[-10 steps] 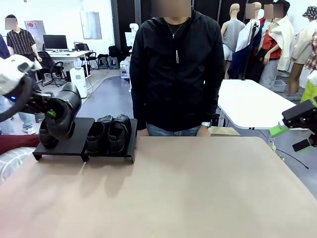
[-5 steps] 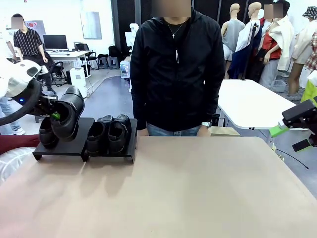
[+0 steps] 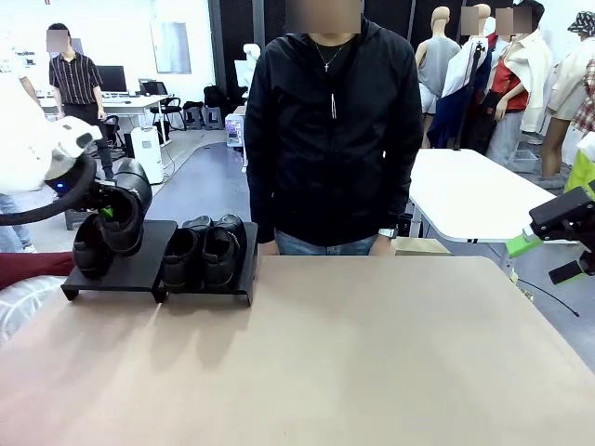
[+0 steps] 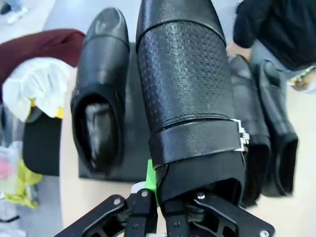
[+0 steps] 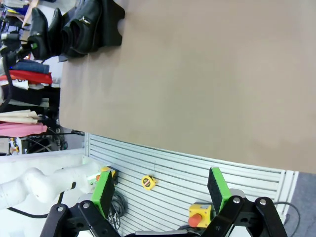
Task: Organize the shoes by placing them on the stand.
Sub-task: Place the Shoe from the middle of the table onto the Shoes Stand.
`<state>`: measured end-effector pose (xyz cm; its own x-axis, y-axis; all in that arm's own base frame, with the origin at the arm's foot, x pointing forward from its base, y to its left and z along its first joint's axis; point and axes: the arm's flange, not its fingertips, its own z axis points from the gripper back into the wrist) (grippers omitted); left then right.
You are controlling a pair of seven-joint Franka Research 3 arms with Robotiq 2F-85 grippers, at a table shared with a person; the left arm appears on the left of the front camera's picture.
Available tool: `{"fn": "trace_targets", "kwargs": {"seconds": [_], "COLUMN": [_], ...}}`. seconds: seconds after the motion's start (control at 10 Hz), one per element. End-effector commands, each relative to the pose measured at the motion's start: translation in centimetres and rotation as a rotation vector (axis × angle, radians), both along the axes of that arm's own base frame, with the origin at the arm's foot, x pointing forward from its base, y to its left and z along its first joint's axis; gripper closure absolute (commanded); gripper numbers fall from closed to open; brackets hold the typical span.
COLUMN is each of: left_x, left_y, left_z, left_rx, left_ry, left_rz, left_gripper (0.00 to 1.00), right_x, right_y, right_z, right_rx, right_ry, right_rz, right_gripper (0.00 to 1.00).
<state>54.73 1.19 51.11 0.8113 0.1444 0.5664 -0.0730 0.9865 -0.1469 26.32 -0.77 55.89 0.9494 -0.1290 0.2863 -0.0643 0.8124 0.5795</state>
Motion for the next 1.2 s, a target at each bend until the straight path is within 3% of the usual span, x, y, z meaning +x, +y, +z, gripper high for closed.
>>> {"fn": "trace_targets", "kwargs": {"seconds": [0.0, 0.3, 0.6, 0.7, 0.8, 0.9, 1.1], "left_x": [3.2, 6.3, 6.8, 7.3, 7.4, 7.4, 7.1], "left_y": [-1.1, -1.3, -1.1, -1.0, -1.0, -1.1, -1.0], "left_z": [-0.6, -3.4, -4.8, -5.3, -5.5, -5.4, -5.2], "left_rx": [0.036, 0.053, 0.057, 0.057, 0.055, 0.054, 0.048], "left_ry": [0.034, 0.147, 0.206, 0.219, 0.214, 0.201, 0.179], "left_rz": [0.012, 0.016, 0.004, 0.013, 0.014, 0.015, 0.008], "left_gripper": [1.0, 1.0, 1.0, 0.89, 0.33, 0.0, 0.0], "right_x": [0.1, 0.1, 0.1, 0.1, 0.1, 0.1, 0.1], "right_y": [0.0, 0.0, 0.0, 0.0, 0.0, 0.0, 0.0], "right_z": [0.1, 0.1, 0.1, 0.1, 0.1, 0.1, 0.1], "right_rx": [0.028, 0.028, 0.028, 0.028, 0.028, 0.028, 0.028], "right_ry": [-0.019, -0.019, -0.019, -0.019, -0.019, -0.019, -0.019], "right_rz": [0.028, 0.028, 0.028, 0.028, 0.028, 0.028, 0.028], "right_gripper": [0.0, 0.0, 0.0, 0.0, 0.0, 0.0, 0.0]}}
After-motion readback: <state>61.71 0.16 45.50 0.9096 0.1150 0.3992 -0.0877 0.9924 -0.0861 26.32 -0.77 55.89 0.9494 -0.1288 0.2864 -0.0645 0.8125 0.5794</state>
